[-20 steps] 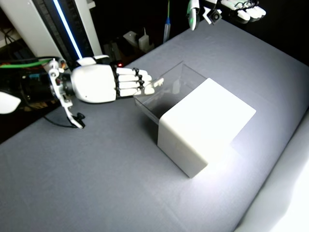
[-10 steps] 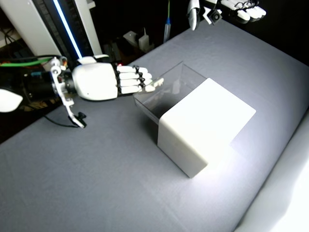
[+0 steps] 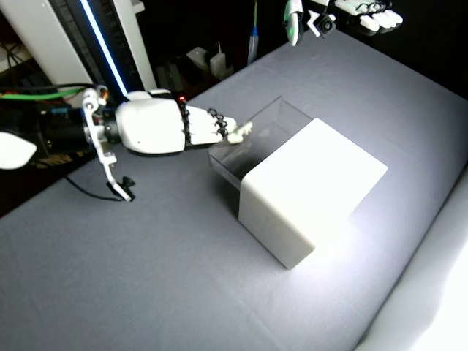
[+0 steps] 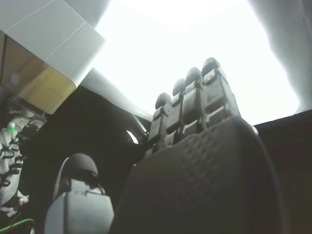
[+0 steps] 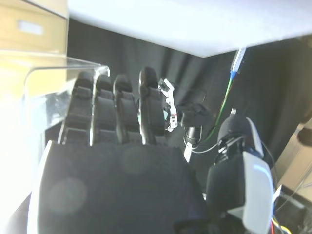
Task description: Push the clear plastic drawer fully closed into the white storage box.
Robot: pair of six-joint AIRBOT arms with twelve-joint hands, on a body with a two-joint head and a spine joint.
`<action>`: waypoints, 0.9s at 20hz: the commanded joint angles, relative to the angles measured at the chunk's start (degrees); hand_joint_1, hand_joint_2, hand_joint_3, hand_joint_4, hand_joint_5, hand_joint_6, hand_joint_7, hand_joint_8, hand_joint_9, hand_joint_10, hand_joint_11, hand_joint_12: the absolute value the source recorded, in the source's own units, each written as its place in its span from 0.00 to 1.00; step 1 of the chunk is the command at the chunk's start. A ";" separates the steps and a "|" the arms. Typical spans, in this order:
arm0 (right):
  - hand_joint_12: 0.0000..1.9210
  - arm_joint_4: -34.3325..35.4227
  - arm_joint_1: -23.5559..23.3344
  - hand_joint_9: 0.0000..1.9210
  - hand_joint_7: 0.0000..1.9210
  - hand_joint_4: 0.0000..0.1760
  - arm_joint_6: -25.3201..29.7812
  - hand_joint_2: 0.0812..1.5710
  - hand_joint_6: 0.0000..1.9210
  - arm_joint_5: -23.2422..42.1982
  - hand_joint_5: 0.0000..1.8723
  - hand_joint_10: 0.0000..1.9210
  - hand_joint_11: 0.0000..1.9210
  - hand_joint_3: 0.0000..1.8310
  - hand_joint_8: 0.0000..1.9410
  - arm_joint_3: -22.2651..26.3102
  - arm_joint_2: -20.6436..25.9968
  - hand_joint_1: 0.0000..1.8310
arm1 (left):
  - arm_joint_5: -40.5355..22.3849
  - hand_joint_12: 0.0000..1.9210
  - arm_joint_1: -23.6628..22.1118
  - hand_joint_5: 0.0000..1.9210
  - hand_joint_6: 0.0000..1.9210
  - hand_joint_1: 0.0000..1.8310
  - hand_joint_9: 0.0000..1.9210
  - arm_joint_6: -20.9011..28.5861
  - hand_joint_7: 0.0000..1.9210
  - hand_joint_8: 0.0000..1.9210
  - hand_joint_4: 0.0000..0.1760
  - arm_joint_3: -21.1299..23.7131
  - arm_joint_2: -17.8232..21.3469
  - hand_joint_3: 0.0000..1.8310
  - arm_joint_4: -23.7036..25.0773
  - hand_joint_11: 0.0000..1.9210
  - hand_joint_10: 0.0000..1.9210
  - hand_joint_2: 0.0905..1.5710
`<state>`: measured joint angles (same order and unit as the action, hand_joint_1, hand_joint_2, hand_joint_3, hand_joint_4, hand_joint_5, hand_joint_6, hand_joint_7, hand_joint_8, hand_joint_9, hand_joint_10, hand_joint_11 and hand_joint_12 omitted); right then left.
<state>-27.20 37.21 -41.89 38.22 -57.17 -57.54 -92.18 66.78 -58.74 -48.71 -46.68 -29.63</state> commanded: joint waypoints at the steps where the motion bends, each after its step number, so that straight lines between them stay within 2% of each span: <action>1: 0.00 1.90 -0.92 0.00 0.08 0.00 -0.74 0.67 0.02 4.65 0.22 0.00 0.00 0.01 0.01 -0.22 0.08 0.00 | -7.10 0.00 0.00 0.00 0.00 0.00 0.00 0.30 0.00 0.00 0.28 -0.46 0.56 0.01 0.42 0.00 0.00 0.67; 2: 0.00 1.91 -1.33 0.00 0.08 0.00 -0.96 0.67 0.02 4.14 0.21 0.00 0.00 0.01 0.01 -0.47 0.08 0.00 | -7.10 0.00 0.00 0.00 0.00 0.00 0.00 0.33 0.00 0.00 0.24 -0.46 0.60 0.01 0.46 0.00 0.00 0.67; 8: 0.00 2.01 -3.68 0.00 0.13 0.00 -3.15 0.66 0.01 0.54 0.25 0.00 0.00 0.00 0.01 -2.03 0.06 0.00 | -7.10 0.00 0.00 0.00 0.00 0.00 0.00 0.56 0.00 0.00 0.20 -0.47 0.73 0.01 0.65 0.00 0.00 0.68; 11: 0.00 5.28 -4.53 0.00 0.14 0.03 -9.02 0.63 0.00 -1.21 0.24 0.00 0.00 0.00 0.01 -2.20 0.05 0.00 | -7.10 0.00 0.00 0.00 0.00 0.00 0.00 0.74 0.00 0.00 0.22 -0.61 0.74 0.01 0.64 0.00 0.00 0.67; 13: 0.00 5.91 -5.18 0.00 0.13 0.01 -10.76 0.64 0.00 -1.99 0.24 0.00 0.00 0.00 0.01 -2.34 0.02 0.00 | -7.10 0.00 -0.01 0.00 0.00 0.00 0.00 0.79 0.00 0.00 0.23 -0.63 0.74 0.01 0.64 0.00 0.00 0.66; 15: 0.00 7.07 -6.04 0.00 0.14 0.00 -12.86 0.66 0.00 -3.08 0.24 0.00 0.00 0.00 0.01 -2.89 -0.12 0.00 | -7.10 0.00 -0.01 0.00 0.00 0.00 0.00 0.96 0.00 0.00 0.21 -0.72 0.74 0.01 0.65 0.00 0.00 0.66; 17: 0.00 8.96 -6.36 0.00 0.13 0.00 -14.50 0.66 0.00 -3.72 0.24 0.00 0.00 0.00 0.00 -3.85 -0.19 0.00 | -7.10 0.00 -0.01 0.00 0.00 0.00 0.00 1.00 0.00 0.00 0.24 -0.81 0.70 0.01 0.65 0.00 0.00 0.67; 18: 0.00 10.46 -6.37 0.00 0.12 0.04 -15.48 0.66 0.00 -3.83 0.25 0.00 0.00 0.00 0.00 -4.32 -0.19 0.00 | -7.10 0.00 -0.01 0.00 0.00 0.00 0.00 1.00 0.00 0.00 0.27 -0.81 0.71 0.01 0.65 0.00 0.00 0.67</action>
<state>-19.86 31.81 -57.19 29.32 -60.82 -58.02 -92.18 66.78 -58.13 -49.23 -46.50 -29.61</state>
